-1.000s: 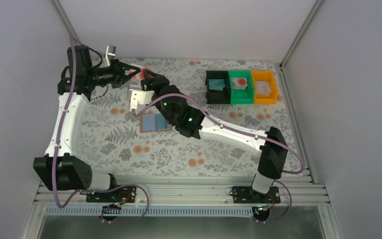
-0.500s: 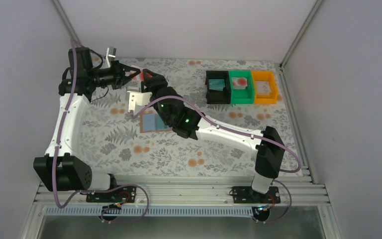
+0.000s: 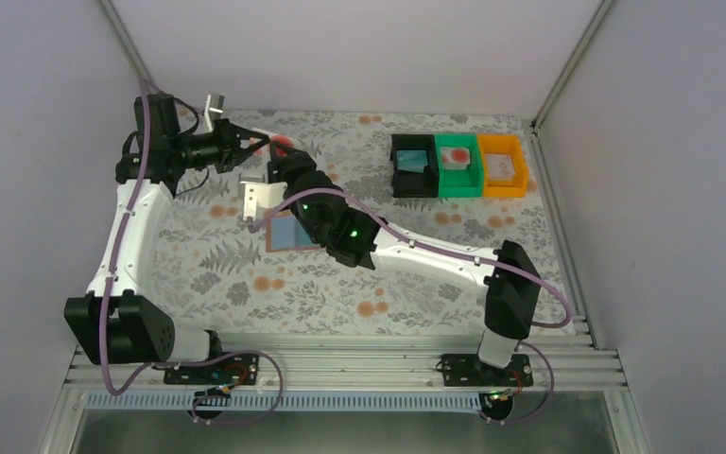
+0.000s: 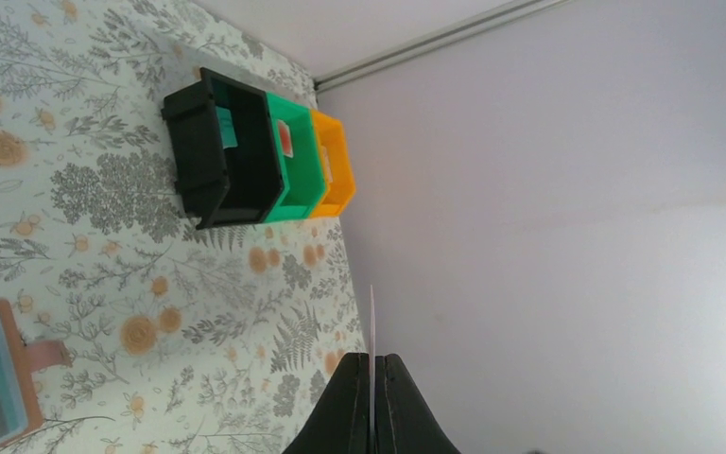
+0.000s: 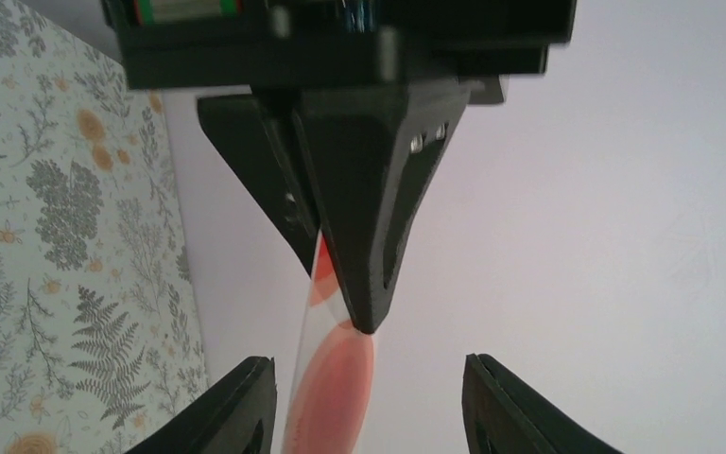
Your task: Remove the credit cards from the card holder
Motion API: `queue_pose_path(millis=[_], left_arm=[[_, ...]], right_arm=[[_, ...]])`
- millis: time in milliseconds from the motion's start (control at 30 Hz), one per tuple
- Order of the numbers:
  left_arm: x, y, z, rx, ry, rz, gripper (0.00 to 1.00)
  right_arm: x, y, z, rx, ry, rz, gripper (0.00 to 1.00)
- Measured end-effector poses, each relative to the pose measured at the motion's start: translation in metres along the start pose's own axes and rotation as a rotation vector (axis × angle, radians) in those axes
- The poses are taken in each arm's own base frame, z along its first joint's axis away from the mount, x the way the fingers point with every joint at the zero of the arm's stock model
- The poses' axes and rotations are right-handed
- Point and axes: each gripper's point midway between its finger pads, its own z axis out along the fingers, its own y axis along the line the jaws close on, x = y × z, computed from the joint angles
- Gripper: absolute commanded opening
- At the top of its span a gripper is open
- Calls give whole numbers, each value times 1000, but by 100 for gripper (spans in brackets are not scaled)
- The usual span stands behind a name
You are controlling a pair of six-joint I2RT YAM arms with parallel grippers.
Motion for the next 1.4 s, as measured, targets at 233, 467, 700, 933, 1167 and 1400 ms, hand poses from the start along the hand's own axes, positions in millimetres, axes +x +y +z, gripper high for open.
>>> queue_pose_path(millis=[233, 467, 700, 933, 1167, 1400], left_arm=[[0, -2, 0, 12, 2, -14, 2], [9, 1, -1, 16, 7, -47, 2], [9, 1, -1, 22, 7, -60, 2], [5, -3, -4, 29, -17, -35, 2], [5, 5, -3, 13, -27, -63, 45], [11, 34, -1, -67, -41, -72, 100]], right_arm=[[24, -7, 10, 14, 49, 22, 55], [22, -1, 10, -43, 30, 42, 60], [19, -1, 7, -69, 12, 60, 20], [16, 4, 12, -87, 18, 38, 4], [18, 7, 15, -103, 36, 27, 4], [48, -5, 19, -153, 62, 124, 4]])
